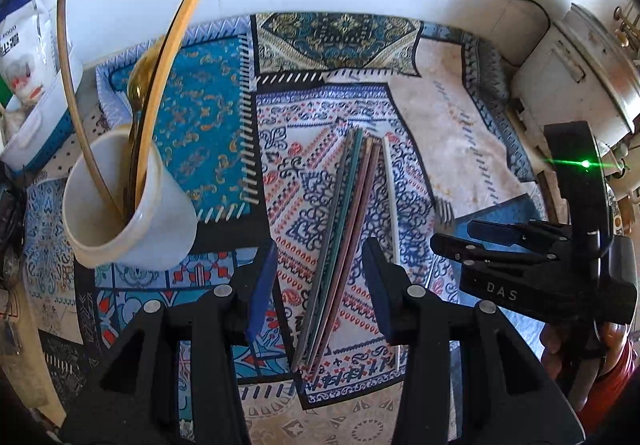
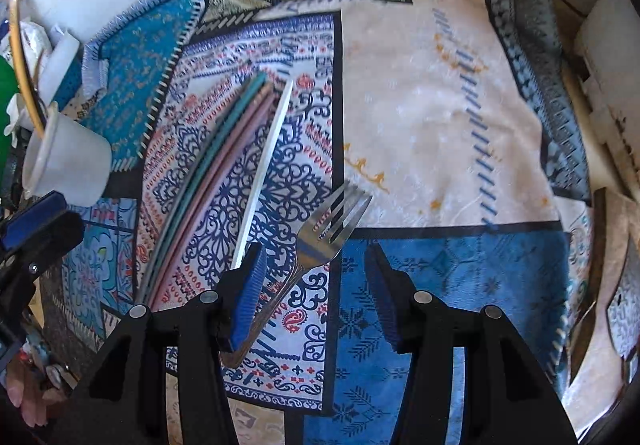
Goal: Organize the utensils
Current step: 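Lower the right tool onto the silver fork and close on it, then grasp a white chopstick with the left tool while the right tool lifts the fork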
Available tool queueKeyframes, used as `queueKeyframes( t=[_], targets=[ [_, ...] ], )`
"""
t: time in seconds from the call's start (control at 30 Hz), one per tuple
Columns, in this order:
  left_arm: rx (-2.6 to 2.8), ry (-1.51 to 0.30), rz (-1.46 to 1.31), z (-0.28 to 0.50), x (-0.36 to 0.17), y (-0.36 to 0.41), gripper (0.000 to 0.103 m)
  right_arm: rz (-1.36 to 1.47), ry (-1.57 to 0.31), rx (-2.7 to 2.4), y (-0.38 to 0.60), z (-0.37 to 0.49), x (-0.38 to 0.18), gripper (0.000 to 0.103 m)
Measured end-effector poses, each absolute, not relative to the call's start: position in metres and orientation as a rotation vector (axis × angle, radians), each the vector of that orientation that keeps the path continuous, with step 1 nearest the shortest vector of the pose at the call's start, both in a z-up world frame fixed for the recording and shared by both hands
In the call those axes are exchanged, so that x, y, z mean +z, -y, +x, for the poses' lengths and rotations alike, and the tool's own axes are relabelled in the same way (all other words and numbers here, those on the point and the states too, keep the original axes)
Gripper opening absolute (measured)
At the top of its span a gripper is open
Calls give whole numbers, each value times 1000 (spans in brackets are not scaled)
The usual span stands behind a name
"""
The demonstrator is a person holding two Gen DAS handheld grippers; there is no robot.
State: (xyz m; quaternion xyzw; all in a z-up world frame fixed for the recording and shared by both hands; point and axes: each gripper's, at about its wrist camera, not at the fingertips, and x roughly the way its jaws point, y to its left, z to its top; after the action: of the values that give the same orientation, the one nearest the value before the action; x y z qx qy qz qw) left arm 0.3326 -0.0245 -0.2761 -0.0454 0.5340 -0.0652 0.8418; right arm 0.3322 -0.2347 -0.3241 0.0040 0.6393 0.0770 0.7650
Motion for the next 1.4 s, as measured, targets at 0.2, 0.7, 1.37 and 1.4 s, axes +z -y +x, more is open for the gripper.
queueKeyframes(
  t=[0.2, 0.7, 1.37, 1.4],
  targets=[
    [-123, -1141, -99, 330, -280, 18, 43, 109, -1409, 126, 240, 327, -334, 48],
    [-122, -1142, -136, 330, -284, 9, 43, -135, -1290, 68, 210, 321, -326, 24],
    [-301, -1253, -127, 370, -322, 90, 27, -4, -1137, 80, 287, 316, -253, 24],
    [-298, -1258, -108, 373, -326, 96, 27, -4, -1128, 80, 290, 315, -251, 24]
  ],
)
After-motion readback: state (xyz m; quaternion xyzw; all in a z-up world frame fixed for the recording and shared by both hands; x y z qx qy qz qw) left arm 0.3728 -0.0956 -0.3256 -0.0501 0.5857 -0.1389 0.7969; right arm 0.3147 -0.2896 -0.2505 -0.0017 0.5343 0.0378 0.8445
